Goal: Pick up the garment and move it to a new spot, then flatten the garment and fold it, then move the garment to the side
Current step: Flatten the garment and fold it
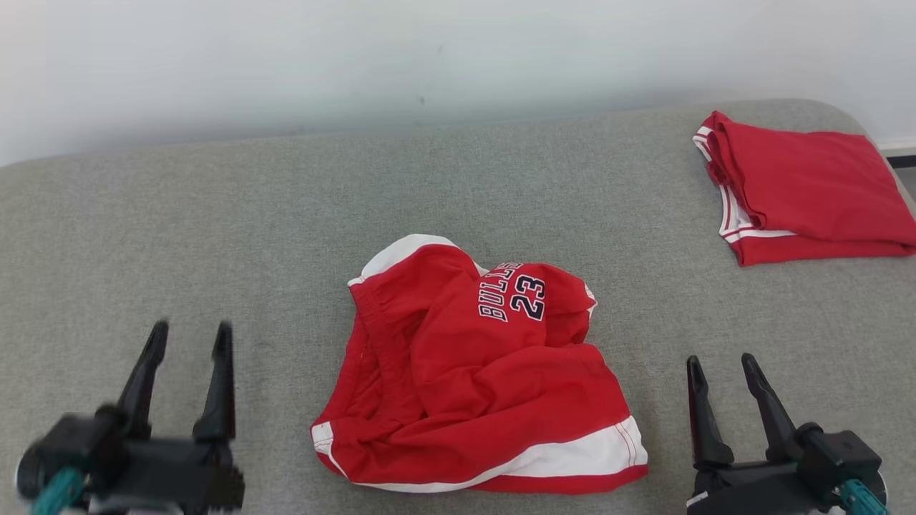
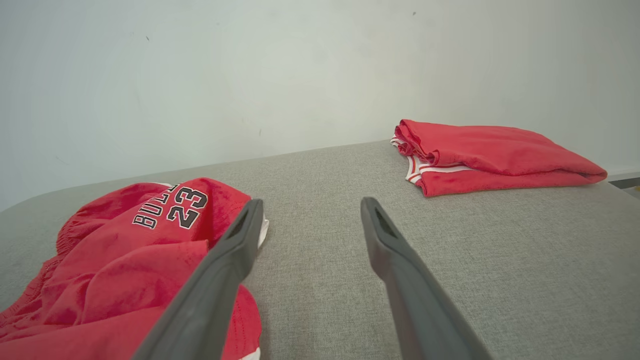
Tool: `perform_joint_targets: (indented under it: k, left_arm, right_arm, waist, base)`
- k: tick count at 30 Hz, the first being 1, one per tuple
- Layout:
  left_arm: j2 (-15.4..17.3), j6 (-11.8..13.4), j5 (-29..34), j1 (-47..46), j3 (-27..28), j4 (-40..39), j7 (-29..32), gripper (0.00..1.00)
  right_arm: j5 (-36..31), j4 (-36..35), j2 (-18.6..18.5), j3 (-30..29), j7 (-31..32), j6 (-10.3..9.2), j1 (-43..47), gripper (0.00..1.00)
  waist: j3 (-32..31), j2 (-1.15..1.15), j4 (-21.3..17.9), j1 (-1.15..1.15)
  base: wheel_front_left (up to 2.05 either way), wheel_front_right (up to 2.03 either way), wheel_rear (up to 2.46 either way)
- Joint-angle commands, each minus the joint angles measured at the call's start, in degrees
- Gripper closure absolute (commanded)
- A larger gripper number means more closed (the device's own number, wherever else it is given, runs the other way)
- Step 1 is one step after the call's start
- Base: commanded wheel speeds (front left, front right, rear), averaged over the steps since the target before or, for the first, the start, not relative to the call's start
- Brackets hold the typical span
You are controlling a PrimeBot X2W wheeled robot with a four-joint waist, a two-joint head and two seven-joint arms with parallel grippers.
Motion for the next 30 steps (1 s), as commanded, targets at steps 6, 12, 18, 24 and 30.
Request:
perform_joint_targets:
  k: [6, 12, 18, 24, 30]
  left_arm:
    - [2.95, -3.09, -1.83, -12.32, -4.79, 5.06, 1.66, 0.0]
    - [5.68, -3.49, -5.89, -20.57, -9.93, 8.66, 8.54, 0.0]
    - [5.32, -3.5, -7.53, -24.25, -14.1, 13.71, 13.44, 0.0]
    - [4.32, -3.52, -8.84, -24.24, -17.76, 18.8, 16.62, 0.0]
    - [4.26, -3.53, -9.96, -24.36, -19.85, 22.67, 17.84, 0.0]
  right_arm:
    - [0.25, 0.7, -0.29, 1.17, 0.0, -0.18, -1.61, 0.0]
    - [0.78, 1.08, 0.22, 1.56, 0.01, -0.18, -2.33, 0.0]
    - [0.93, 1.11, 0.54, 1.36, 0.01, -0.18, -3.0, 0.0]
    - [0.76, 1.08, 0.74, 0.98, 0.0, -0.18, -3.57, 0.0]
    - [0.58, 1.23, 0.84, 0.89, 0.01, -0.18, -3.95, 0.0]
  waist:
    - [1.29, 0.0, -1.85, 0.01]
    - [2.96, 0.0, -4.16, 0.01]
    - [4.74, 0.0, -6.01, 0.01]
    - [5.83, 0.0, -7.01, 0.01]
    - [6.24, 0.0, -7.49, 0.01]
  base:
    - [0.0, 0.0, 0.0]
    - [0.0, 0.0, 0.0]
    - [0.0, 0.0, 0.0]
    - [0.0, 0.0, 0.0]
    - [0.0, 0.0, 0.0]
